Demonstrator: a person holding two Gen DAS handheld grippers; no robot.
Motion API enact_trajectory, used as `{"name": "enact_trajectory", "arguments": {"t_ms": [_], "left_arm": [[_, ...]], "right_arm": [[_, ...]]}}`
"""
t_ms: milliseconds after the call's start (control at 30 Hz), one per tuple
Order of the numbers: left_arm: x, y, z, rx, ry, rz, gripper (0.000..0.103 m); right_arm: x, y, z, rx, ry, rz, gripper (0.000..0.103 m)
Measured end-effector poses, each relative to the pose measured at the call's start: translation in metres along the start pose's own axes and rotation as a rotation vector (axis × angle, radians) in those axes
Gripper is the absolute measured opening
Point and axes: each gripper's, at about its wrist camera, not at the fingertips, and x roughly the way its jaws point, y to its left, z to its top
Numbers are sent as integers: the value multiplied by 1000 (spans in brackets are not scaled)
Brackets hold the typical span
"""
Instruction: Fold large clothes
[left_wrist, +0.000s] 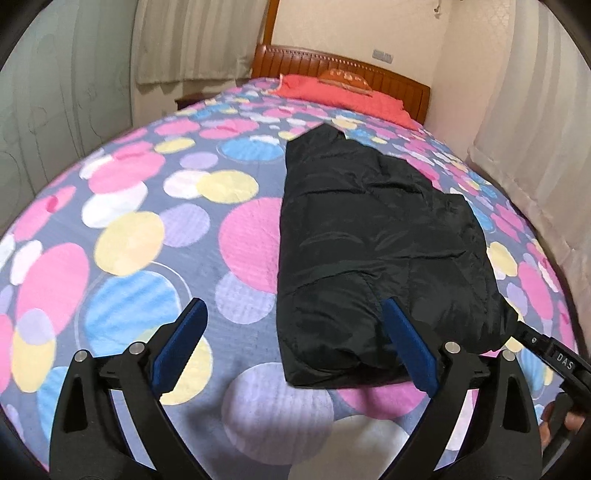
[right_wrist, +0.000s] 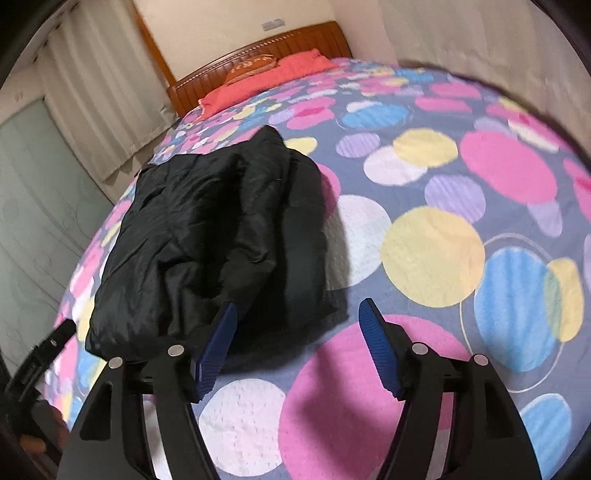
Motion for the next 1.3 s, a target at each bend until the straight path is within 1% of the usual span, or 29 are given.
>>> {"name": "enact_trajectory", "arguments": {"t_ms": [167, 333, 533, 767, 1033, 1300], "left_arm": [[-16, -5, 2, 11, -34, 43, 96], [-32, -9, 4, 23, -65, 63, 99], [-53, -14, 8, 29, -100, 49, 99], [-65, -18, 11, 36, -119, 29, 99], [-68, -23, 9, 38, -107, 14, 99], [-67, -23, 8, 36, -102, 17, 99]], "right_arm": [[-18, 22, 2, -74, -45, -42, 75], [-39, 44, 2, -130, -90, -68, 79], [-57, 62, 3, -171, -133, -69, 80], [-69, 73, 2, -193, -171, -70, 80], [-76, 80, 0, -210, -195, -73, 80], [-76, 80, 0, -211, -195, -70, 80]]}}
